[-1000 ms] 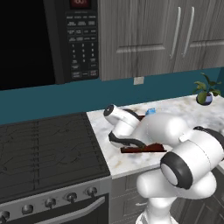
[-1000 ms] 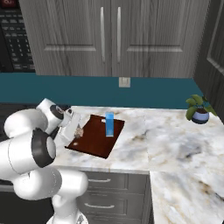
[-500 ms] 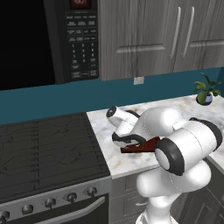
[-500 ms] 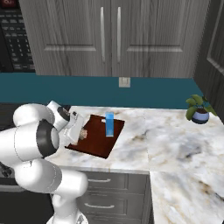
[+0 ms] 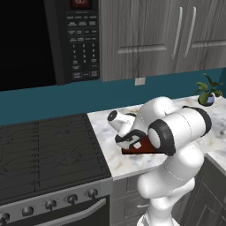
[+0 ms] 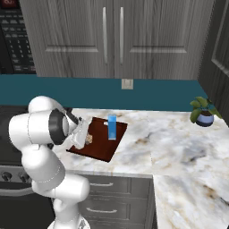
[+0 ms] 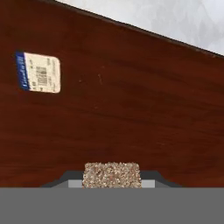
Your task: Take out the milk from the fridge and place it on the tray on the counter. Then take the sugar cube near the tray and place it in the tray.
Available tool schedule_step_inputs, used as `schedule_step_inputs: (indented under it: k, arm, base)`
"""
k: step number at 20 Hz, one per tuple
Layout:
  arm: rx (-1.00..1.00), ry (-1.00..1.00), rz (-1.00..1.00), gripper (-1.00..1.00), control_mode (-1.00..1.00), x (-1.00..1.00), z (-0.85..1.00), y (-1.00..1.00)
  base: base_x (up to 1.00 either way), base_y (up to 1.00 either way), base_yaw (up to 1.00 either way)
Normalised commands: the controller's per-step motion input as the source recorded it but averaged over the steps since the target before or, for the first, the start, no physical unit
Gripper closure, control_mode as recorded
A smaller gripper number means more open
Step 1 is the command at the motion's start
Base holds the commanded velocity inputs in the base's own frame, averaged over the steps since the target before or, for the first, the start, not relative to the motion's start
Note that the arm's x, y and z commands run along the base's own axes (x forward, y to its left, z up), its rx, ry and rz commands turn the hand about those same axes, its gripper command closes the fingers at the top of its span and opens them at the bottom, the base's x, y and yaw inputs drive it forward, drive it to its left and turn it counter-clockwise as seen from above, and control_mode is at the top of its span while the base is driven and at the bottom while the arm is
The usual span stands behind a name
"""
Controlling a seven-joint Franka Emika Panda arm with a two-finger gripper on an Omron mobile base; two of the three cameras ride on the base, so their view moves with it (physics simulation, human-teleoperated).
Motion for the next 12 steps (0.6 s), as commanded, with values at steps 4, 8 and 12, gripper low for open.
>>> schedule_step_inputs:
  k: [4, 8, 12]
  arm:
    - [0.0, 0.04, 0.0, 1.0, -1.0, 0.32, -0.28, 0.0]
    - [0.0, 0.04, 0.0, 1.0, -1.0, 0.18, -0.26, 0.0]
    - [0.0, 0.02, 0.0, -1.0, -1.0, 0.04, -0.2, 0.0]
  base:
    - [0.0, 0.0, 0.0]
    - [0.0, 0.0, 0.0]
    - [0.0, 0.0, 0.0]
